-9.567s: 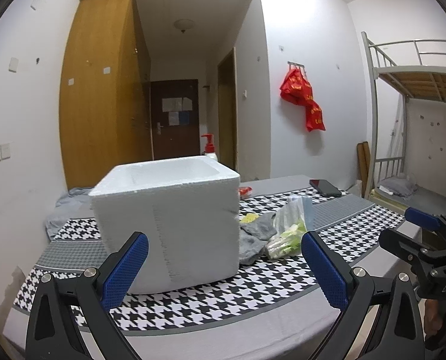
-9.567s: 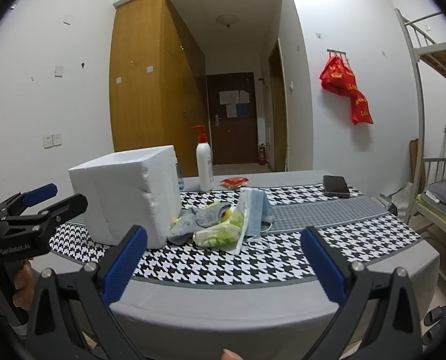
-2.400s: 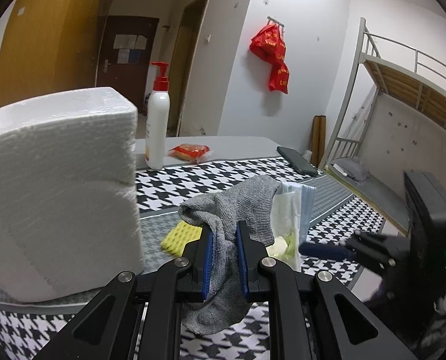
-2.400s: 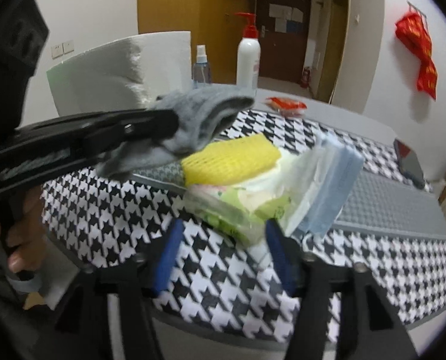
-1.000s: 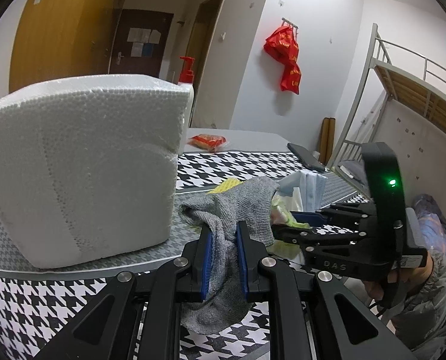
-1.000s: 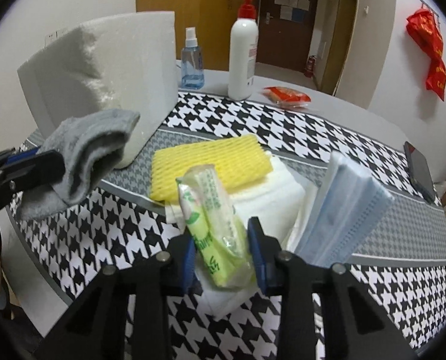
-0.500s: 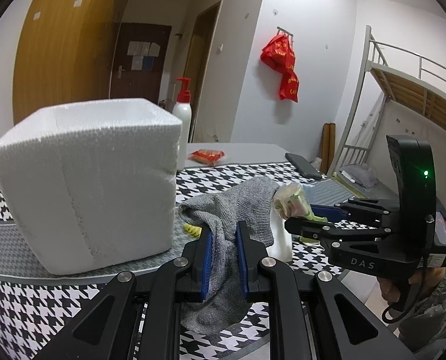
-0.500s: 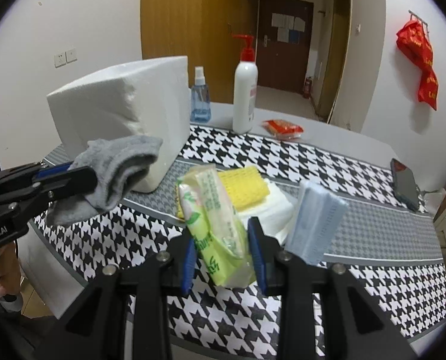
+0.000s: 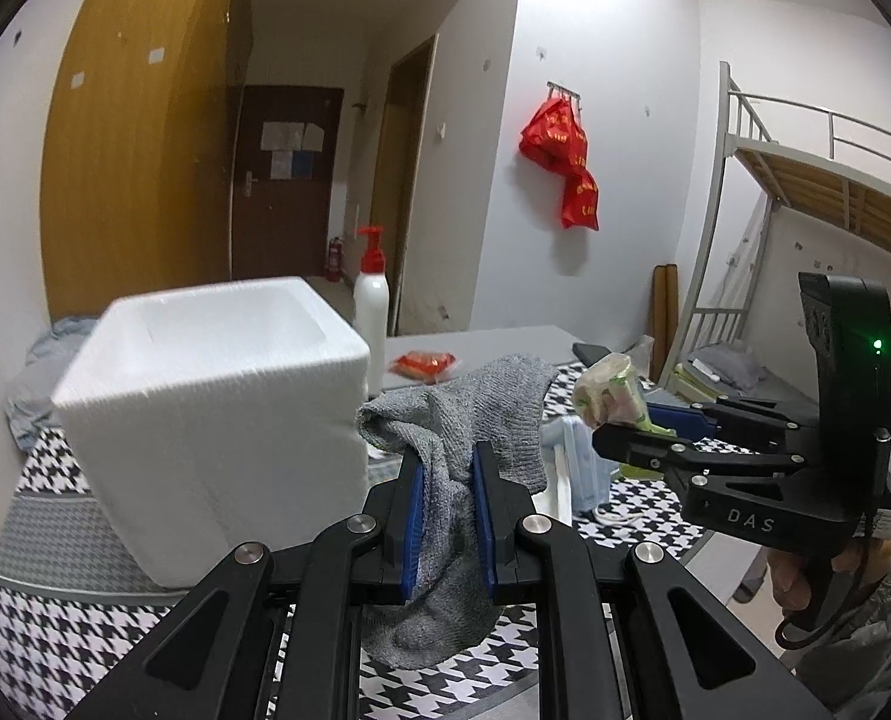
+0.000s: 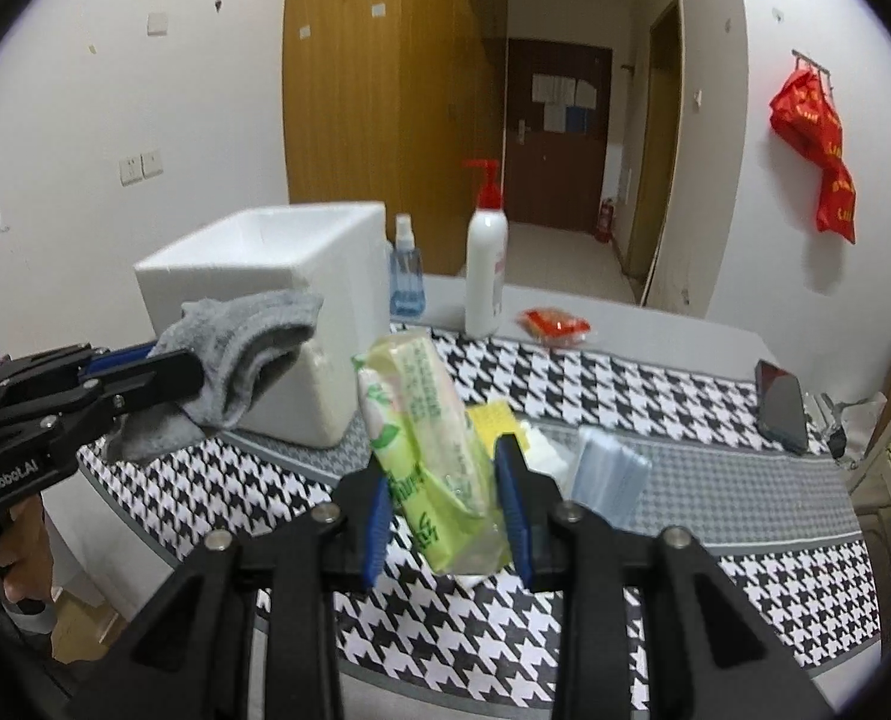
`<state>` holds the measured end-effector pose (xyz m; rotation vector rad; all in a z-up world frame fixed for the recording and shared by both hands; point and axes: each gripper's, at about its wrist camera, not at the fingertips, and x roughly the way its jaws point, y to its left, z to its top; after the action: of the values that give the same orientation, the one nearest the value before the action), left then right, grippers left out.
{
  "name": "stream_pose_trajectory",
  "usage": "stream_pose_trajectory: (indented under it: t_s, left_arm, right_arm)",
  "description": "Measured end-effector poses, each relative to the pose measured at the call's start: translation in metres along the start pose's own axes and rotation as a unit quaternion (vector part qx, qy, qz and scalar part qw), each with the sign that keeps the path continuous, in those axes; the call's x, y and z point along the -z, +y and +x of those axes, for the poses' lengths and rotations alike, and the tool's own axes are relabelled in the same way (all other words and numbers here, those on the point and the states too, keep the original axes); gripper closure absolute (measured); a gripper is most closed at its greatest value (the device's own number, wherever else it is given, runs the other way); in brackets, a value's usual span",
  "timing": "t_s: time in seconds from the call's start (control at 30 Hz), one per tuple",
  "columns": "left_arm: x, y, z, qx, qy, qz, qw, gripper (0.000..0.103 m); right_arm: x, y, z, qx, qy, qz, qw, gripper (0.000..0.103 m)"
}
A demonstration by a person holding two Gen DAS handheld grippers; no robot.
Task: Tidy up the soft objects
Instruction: 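Carry the tissue pack over the foam box and release it inside with the right gripper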
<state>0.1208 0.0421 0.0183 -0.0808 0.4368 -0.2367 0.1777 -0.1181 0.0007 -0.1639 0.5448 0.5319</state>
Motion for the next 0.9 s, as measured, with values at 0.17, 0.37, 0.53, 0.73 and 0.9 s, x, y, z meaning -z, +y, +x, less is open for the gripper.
stream_pose_trajectory:
  t_s: [0.17,0.37,0.53,0.73,0.9]
  left_arm:
    - [-0.010,-0.005,-0.011,-0.004,-0.013,0.015,0.9998,0.087]
    - [-0.021,-0.005,-0.024,-0.017,-0.031,0.026,0.9990,0.087]
    - [-0.028,0.001,-0.032,-0.038,-0.041,0.028,0.9980,0.087]
    - [-0.035,0.016,-0.046,-0.065,-0.057,0.025,0.9960,0.087]
    - [-0.041,0.029,-0.055,-0.090,-0.067,0.020,0.9935,0.087]
  right_arm:
    - [-0.010,0.001,-0.013,0.001,-0.026,0.007,1.000,0.066]
    - [-0.021,0.009,-0.025,-0.004,-0.049,0.004,0.999,0.066]
    - [-0.031,0.015,-0.030,-0.013,-0.067,-0.002,0.998,0.066]
    - [-0.046,0.027,-0.029,-0.028,-0.081,-0.012,0.996,0.066]
    - [-0.060,0.038,-0.026,-0.044,-0.092,-0.026,0.994,0.066]
